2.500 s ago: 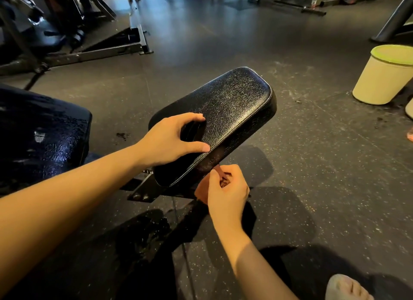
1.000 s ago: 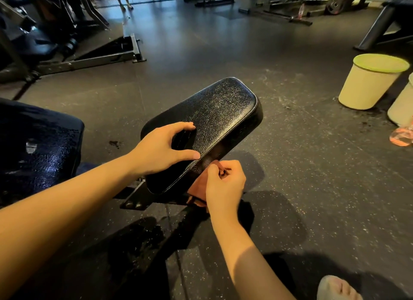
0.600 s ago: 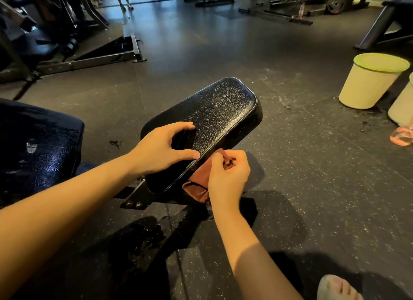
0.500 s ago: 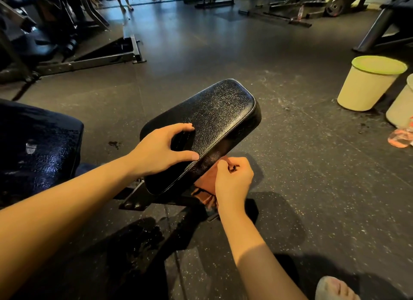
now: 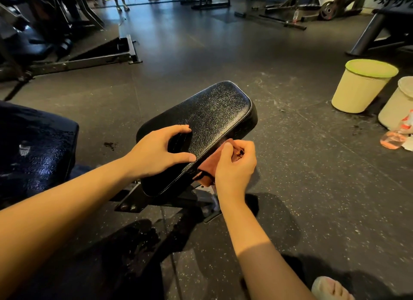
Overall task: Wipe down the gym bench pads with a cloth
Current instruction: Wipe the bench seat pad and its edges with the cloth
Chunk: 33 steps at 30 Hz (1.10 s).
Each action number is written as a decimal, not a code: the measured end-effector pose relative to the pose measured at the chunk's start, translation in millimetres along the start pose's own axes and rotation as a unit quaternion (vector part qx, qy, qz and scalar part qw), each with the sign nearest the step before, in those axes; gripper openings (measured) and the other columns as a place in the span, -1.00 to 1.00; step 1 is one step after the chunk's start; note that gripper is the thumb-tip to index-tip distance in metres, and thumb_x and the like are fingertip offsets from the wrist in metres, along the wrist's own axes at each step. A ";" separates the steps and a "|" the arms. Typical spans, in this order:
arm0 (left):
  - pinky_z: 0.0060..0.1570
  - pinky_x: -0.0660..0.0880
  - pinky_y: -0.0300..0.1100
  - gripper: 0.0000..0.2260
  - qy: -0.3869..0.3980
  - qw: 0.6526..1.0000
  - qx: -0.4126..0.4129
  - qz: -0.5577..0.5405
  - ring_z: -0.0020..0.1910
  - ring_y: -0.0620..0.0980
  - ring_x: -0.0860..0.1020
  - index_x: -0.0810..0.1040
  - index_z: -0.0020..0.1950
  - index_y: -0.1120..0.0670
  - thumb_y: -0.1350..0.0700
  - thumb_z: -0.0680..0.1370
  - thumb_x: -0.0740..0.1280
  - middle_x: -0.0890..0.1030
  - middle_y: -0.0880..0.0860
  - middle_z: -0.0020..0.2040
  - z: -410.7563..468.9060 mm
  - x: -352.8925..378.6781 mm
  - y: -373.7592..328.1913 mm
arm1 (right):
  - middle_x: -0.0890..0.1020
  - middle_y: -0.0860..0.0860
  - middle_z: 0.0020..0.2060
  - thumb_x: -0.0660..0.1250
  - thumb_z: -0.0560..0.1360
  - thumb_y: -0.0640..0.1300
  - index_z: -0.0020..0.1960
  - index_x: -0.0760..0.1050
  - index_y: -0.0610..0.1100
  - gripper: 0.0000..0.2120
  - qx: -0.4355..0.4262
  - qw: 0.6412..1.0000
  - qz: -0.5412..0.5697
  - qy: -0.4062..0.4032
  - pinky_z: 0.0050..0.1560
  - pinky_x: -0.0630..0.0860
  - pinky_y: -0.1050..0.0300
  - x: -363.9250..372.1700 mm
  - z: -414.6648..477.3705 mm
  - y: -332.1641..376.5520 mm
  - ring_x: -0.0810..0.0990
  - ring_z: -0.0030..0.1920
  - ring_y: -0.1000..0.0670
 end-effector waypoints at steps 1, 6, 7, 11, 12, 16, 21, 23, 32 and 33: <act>0.47 0.37 0.07 -0.19 0.000 1.000 -0.001 0.002 0.48 -0.10 0.38 0.41 0.50 -0.15 -0.46 0.33 0.43 0.40 -0.18 0.53 -0.3 -0.7 -1.1 | 0.54 0.12 -0.20 0.31 0.57 -0.32 -0.04 0.50 -0.21 -0.96 0.006 1.000 0.001 -0.002 -0.16 0.41 0.45 0.0 1.3 -0.1 0.52 -0.21 0.31; 0.47 0.36 0.05 -0.23 -0.002 1.000 -0.005 -0.002 0.48 -0.11 0.38 0.42 0.50 -0.15 -0.40 0.35 0.46 0.41 -0.17 0.52 -1.7 -0.2 -1.2 | 0.54 0.10 -0.21 0.32 0.56 -0.32 -0.04 0.50 -0.21 -0.96 0.045 0.999 -0.016 -0.009 -0.15 0.42 0.41 -1.1 3.7 -13.3 0.51 -0.23 0.29; 0.48 0.36 0.05 -0.25 -0.003 1.000 -0.004 -0.004 0.48 -0.12 0.38 0.42 0.50 -0.14 -0.37 0.36 0.47 0.41 -0.18 0.52 -2.0 0.4 -0.7 | 0.54 0.09 -0.22 0.31 0.56 -0.32 -0.05 0.49 -0.20 -0.95 0.065 0.998 -0.021 -0.008 -0.14 0.45 0.34 -4.0 5.0 -20.3 0.51 -0.25 0.27; 0.50 0.32 -0.01 -0.26 0.000 1.000 0.001 -0.008 0.50 -0.14 0.36 0.42 0.50 -0.14 -0.34 0.36 0.43 0.39 -0.19 0.53 -2.9 0.7 -1.6 | 0.55 0.09 -0.20 0.32 0.55 -0.33 -0.05 0.50 -0.19 -0.93 0.010 1.000 -0.011 -0.015 -0.15 0.39 0.38 -7.9 13.5 -2.3 0.52 -0.22 0.28; 0.49 0.33 -0.02 -0.25 0.001 1.000 -0.001 -0.008 0.49 -0.14 0.36 0.42 0.50 -0.14 -0.35 0.35 0.42 0.39 -0.19 0.53 -2.4 1.1 -1.2 | 0.55 0.09 -0.18 0.32 0.56 -0.33 -0.04 0.49 -0.18 -0.92 -0.012 1.000 -0.004 -0.014 -0.13 0.40 0.43 -4.4 14.2 5.9 0.51 -0.19 0.29; 0.49 0.34 0.04 -0.26 0.001 1.000 -0.003 -0.009 0.49 -0.12 0.36 0.41 0.50 -0.15 -0.35 0.37 0.44 0.39 -0.19 0.53 -1.7 0.0 -0.8 | 0.55 0.05 -0.16 0.28 0.58 -0.29 -0.02 0.45 -0.17 -0.95 -0.005 0.999 -0.005 -0.034 -0.16 0.40 0.39 -3.3 23.3 4.3 0.50 -0.19 0.28; 0.49 0.33 -0.03 -0.15 -0.005 1.000 -0.005 0.003 0.50 -0.16 0.35 0.41 0.50 -0.16 -0.49 0.29 0.38 0.38 -0.21 0.53 -2.2 0.3 -2.0 | 0.56 0.08 -0.14 0.29 0.59 -0.30 -0.02 0.45 -0.12 -0.90 0.007 1.000 0.001 -0.007 -0.11 0.42 0.43 0.9 1.7 -3.1 0.54 -0.14 0.24; 0.49 0.32 -0.06 -0.16 -0.006 1.000 -0.003 -0.001 0.49 -0.18 0.35 0.41 0.51 -0.15 -0.48 0.30 0.42 0.38 -0.22 0.53 -1.7 1.3 -2.2 | 0.57 0.09 -0.12 0.29 0.59 -0.30 -0.02 0.45 -0.09 -0.88 -0.014 1.000 -0.010 0.013 -0.09 0.42 0.44 3.5 -5.0 4.5 0.56 -0.11 0.19; 0.49 0.34 0.01 -0.26 0.000 1.000 -0.004 0.003 0.48 -0.17 0.36 0.40 0.50 -0.20 -0.35 0.35 0.44 0.37 -0.27 0.52 -1.1 -0.1 -0.9 | 0.51 0.00 -0.08 0.28 0.60 -0.28 -0.01 0.45 -0.17 -0.96 -0.103 0.991 -0.080 0.014 -0.03 0.34 0.39 0.6 -10.2 -14.6 0.47 -0.06 0.18; 0.49 0.34 0.01 -0.25 0.000 1.000 -0.006 0.003 0.48 -0.17 0.36 0.40 0.50 -0.20 -0.36 0.34 0.44 0.37 -0.28 0.52 -0.9 -0.3 -0.6 | 0.50 0.00 -0.09 0.27 0.60 -0.26 -0.01 0.45 -0.16 -0.97 -0.107 0.989 -0.086 0.052 -0.04 0.35 0.36 6.0 -37.5 -21.3 0.47 -0.08 0.15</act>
Point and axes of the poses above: each hand's wrist, its own z-axis towards the middle knuckle, its own x-axis out of the palm, y = z × x, the point moved 5 cm from there along z, towards the middle knuckle
